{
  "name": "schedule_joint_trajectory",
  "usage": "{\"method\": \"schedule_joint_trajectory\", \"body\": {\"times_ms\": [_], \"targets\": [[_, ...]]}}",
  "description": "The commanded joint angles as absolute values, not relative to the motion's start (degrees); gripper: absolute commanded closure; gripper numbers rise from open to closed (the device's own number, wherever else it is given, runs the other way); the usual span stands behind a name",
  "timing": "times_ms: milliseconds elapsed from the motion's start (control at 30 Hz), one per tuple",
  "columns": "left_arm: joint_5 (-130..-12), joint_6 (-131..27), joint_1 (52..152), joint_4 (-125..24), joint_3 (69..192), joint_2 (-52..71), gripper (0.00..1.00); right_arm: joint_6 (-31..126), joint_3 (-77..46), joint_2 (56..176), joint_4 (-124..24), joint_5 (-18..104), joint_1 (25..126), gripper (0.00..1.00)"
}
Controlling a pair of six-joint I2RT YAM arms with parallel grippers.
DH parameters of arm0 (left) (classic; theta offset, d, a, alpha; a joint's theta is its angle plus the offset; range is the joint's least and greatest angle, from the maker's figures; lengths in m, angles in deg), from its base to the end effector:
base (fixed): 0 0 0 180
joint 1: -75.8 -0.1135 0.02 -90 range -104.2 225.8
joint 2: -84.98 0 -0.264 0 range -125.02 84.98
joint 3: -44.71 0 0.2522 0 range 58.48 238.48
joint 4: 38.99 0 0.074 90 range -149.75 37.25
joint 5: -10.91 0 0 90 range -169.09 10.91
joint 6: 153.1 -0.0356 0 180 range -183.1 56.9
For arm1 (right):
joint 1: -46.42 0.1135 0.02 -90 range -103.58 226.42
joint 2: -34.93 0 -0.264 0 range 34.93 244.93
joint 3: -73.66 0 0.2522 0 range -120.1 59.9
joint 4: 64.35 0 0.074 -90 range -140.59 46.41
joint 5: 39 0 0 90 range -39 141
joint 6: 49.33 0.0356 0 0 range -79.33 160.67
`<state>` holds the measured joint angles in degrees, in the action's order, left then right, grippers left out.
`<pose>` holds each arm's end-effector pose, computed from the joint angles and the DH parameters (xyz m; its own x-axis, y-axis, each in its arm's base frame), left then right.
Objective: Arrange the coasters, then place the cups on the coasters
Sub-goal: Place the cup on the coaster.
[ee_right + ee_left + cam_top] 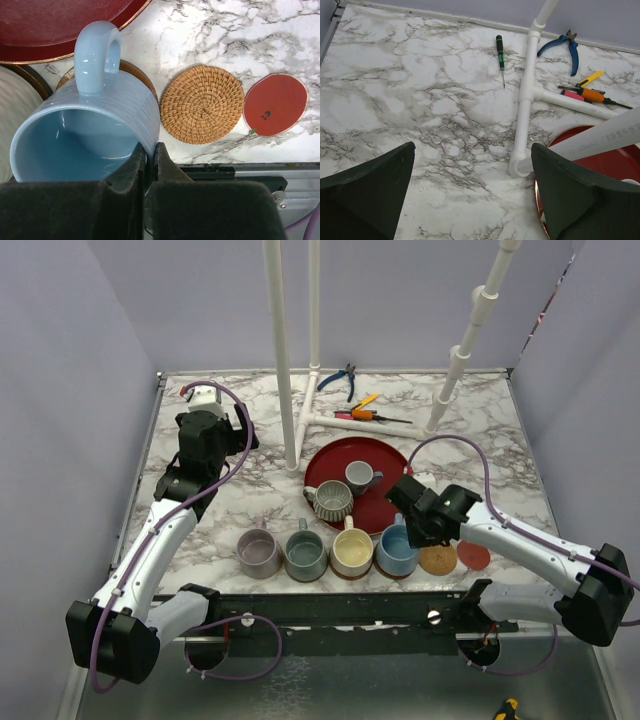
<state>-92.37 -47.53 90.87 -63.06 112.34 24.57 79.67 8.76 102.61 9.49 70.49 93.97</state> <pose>0.2376 -0.0555 0.3433 -0.2806 -0.1950 -0.9398 -0.0359 0.9806 -0.1927 0.1414 0.1370 0.2408 -0.9152 -0.1216 -0.3841 -0.0868 0.9905 -0.1066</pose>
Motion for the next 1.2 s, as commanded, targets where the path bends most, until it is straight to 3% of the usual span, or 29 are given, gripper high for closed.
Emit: {"method": "schedule_joint_trajectory", "body": {"times_ms": [0, 533, 1167], "targets": [[-91.31, -47.71, 90.62, -61.79, 111.65, 25.02, 0.01, 80.92, 8.13, 101.65, 9.53, 71.17, 94.79, 0.99], [-90.78, -47.94, 90.62, -61.8, 111.65, 25.13, 0.01, 82.57, 7.88, 102.51, 10.83, 72.74, 95.28, 0.99], [-90.42, -48.13, 90.63, -61.82, 111.62, 25.21, 0.01, 82.37, 7.91, 103.57, 10.76, 72.42, 95.41, 0.85]]}}
